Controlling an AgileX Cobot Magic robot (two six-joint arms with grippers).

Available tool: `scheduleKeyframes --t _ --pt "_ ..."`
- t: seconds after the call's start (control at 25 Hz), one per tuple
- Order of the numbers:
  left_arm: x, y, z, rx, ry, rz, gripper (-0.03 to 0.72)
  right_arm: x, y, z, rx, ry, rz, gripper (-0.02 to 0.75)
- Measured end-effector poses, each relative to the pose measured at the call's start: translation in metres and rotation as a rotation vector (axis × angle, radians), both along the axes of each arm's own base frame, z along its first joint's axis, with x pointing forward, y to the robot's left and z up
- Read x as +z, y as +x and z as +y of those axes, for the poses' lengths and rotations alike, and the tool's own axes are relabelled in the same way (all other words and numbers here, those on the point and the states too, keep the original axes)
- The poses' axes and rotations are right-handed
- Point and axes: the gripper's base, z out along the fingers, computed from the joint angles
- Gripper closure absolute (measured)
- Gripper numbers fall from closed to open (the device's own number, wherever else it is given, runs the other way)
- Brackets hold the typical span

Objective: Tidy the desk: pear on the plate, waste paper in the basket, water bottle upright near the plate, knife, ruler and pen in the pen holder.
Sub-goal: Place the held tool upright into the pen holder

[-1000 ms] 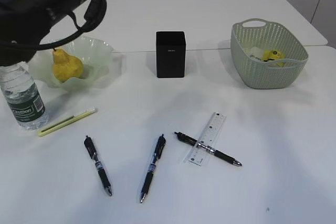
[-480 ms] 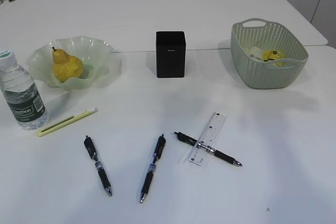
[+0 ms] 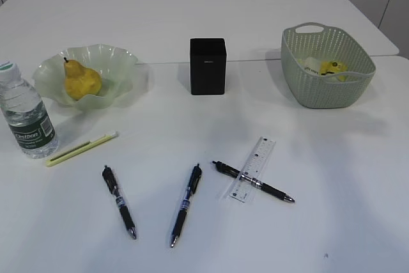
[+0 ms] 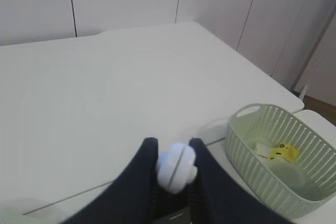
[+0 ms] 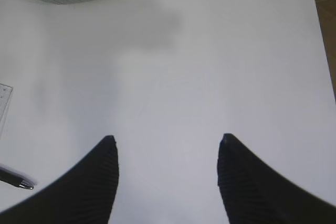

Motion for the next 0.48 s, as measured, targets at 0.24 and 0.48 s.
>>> scheduleKeyframes --t 0.24,0.48 --pt "-0.011 0.015 -0.007 0.006 0.023 0.043 0.587 0.0 0.0 0.0 -0.001 0.0 -0.001 0.265" --pt "-0.027 0.034 -0.017 0.008 0.034 0.067 0.587 0.0 0.0 0.0 -0.002 0.001 -0.001 0.265"
